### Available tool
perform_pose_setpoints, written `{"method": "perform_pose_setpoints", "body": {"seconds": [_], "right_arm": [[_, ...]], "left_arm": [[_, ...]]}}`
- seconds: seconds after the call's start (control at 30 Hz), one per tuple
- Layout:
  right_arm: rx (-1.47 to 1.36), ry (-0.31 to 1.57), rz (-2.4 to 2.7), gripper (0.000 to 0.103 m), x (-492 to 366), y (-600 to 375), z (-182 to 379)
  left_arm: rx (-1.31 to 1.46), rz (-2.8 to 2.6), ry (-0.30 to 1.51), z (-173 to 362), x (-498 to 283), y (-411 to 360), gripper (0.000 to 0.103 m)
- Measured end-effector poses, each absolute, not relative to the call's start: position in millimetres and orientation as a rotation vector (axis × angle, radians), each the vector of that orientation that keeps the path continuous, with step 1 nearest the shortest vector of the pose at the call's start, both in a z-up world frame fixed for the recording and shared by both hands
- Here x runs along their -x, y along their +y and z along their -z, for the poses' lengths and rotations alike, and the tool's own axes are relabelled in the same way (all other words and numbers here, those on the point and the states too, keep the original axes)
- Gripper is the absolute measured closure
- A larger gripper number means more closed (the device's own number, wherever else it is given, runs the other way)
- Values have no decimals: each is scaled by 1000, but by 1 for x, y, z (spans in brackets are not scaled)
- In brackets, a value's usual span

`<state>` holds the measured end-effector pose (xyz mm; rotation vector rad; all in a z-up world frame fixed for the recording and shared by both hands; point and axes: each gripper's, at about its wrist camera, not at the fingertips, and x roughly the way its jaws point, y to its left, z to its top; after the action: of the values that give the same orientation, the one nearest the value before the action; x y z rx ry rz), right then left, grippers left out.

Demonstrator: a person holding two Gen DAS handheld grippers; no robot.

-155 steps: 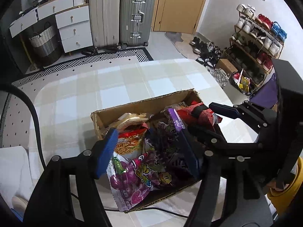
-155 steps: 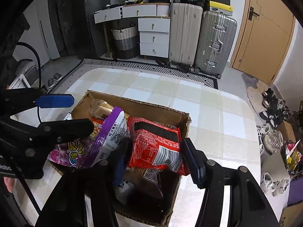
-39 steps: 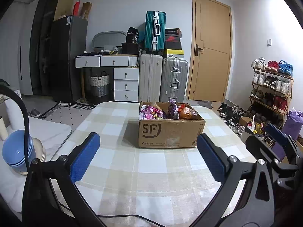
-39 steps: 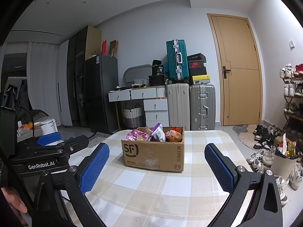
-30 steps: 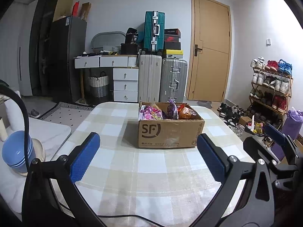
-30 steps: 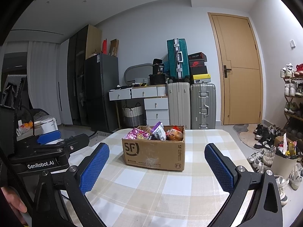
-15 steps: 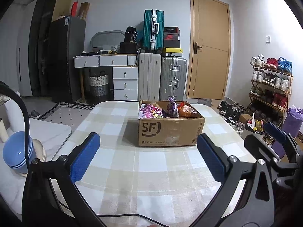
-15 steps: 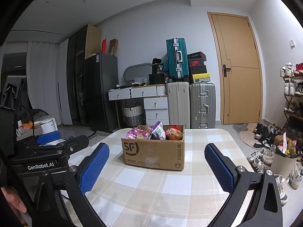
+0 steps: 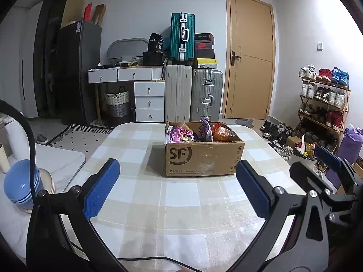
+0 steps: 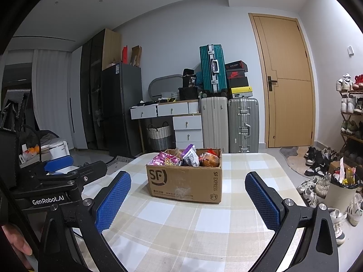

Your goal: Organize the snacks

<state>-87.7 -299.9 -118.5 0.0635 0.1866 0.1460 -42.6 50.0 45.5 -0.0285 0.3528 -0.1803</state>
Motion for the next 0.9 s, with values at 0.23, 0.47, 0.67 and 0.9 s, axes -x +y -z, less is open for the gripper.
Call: {"method": "perform_pose_setpoints", "body": {"seconds": [0.23,0.47,0.67,0.9], "right_arm": [[-61,191,-148,1,88,-300,118],[-61,191,-148,1,87,-300,118],[-61,192,-149,1,87,-301,118],[-61,189,-151,1,88,-300,118]], "left_arm": [[28,177,353,-45,40,52,1],[27,177,353,-45,40,53,1],[39,180,357,-45,41,56,1],[10,162,376,-43,36,54,1]]}}
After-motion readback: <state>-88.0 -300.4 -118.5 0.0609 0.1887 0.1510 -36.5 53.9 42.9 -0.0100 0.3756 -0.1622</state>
